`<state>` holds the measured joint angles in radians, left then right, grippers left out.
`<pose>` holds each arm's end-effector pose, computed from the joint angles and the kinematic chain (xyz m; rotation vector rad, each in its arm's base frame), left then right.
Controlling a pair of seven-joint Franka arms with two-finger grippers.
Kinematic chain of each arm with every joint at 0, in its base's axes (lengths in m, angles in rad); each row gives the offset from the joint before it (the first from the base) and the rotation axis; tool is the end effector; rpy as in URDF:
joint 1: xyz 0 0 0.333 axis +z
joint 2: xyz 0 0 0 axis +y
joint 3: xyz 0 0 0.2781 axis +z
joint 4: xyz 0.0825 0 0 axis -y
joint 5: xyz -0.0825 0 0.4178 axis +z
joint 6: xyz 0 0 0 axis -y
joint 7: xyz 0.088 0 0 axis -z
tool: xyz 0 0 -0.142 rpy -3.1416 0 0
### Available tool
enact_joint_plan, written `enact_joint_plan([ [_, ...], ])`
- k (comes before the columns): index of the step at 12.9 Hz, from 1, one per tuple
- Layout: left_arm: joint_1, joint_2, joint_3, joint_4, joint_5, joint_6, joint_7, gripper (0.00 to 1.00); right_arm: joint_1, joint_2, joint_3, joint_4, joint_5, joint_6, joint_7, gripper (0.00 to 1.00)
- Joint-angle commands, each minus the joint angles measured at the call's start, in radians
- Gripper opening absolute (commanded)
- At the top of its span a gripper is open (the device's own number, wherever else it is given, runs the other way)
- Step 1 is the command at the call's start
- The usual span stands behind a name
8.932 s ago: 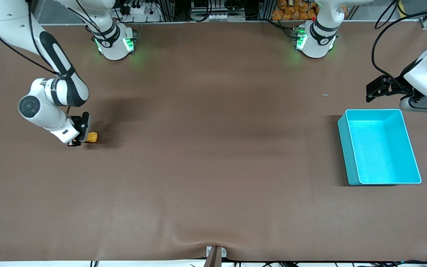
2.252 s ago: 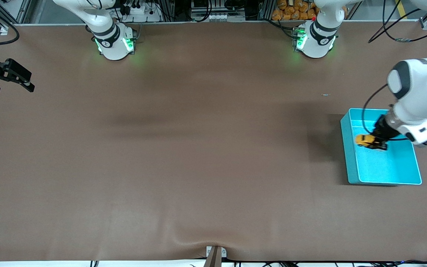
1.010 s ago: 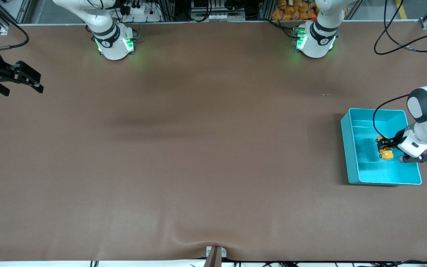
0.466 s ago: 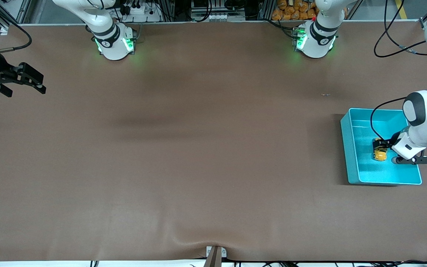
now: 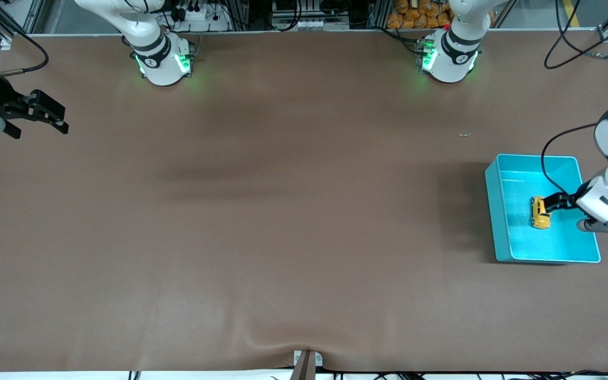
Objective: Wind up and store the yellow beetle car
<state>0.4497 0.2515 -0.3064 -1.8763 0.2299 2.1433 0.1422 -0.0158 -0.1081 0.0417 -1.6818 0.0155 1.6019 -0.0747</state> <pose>0.6295 0.1106 0.2980 -3.0138 0.1670 -0.0200 0.5618 0.0176 0.5602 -3.1271 -0.1567 -0.0444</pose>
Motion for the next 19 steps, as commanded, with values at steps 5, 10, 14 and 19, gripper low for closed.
enact_joint_plan([
  [5,-0.144,-0.148,-0.022,0.229,-0.104,-0.465,-0.065,1.0,0.01,0.001,-0.011,0.002,0.006,0.001,0.003,1.0],
  [10,-0.363,-0.277,0.154,0.247,-0.205,-0.575,-0.122,1.0,0.005,-0.001,-0.013,0.002,0.006,0.004,0.003,1.0],
  [14,-0.47,-0.317,0.243,0.25,-0.218,-0.626,-0.148,1.0,0.005,-0.001,-0.014,0.002,0.004,0.004,0.003,1.0],
  [19,-0.462,-0.319,0.239,0.279,-0.233,-0.649,-0.153,1.0,0.005,-0.001,-0.014,0.002,0.004,0.004,0.003,1.0],
])
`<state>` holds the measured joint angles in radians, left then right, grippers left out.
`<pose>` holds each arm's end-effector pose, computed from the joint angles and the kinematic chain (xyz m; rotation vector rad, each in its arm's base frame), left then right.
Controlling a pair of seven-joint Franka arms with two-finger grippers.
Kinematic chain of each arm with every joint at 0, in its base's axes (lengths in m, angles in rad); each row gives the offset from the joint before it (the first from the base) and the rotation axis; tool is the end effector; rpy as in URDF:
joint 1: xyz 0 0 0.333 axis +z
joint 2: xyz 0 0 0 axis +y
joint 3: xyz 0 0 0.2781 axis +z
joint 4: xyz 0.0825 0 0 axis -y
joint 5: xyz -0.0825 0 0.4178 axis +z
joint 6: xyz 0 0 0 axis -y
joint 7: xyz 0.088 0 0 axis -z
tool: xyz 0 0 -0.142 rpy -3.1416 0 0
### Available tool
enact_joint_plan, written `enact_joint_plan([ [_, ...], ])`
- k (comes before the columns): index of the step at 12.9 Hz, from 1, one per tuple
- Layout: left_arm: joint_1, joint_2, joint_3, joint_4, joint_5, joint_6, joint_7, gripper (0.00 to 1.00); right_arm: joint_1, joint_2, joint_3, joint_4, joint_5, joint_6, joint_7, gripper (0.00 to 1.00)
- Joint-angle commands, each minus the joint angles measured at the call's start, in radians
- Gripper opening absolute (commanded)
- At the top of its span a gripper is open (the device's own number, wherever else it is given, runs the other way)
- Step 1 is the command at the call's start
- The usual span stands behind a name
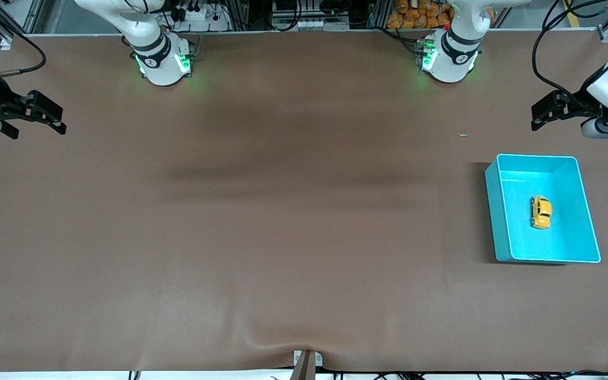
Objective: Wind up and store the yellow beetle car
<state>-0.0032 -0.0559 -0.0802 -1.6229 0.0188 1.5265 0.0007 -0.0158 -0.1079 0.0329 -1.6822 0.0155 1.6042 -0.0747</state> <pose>0.5647 -0.0454 0.5538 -3.1133 0.1300 0.0618 0.5622 0.0125 0.5601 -3.1269 -0.1430 -0.0472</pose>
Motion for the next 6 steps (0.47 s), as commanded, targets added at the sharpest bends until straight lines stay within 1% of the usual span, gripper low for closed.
enact_joint_plan([
  [1,-0.009,-0.012,0.016,0.05,-0.022,-0.054,-0.007,1.0,0.005,0.001,-0.005,0.003,0.006,0.003,0.003,1.0],
  [6,-0.009,-0.012,0.011,0.054,-0.02,-0.069,-0.004,1.0,0.005,0.001,-0.005,0.003,0.006,0.005,0.003,1.0],
])
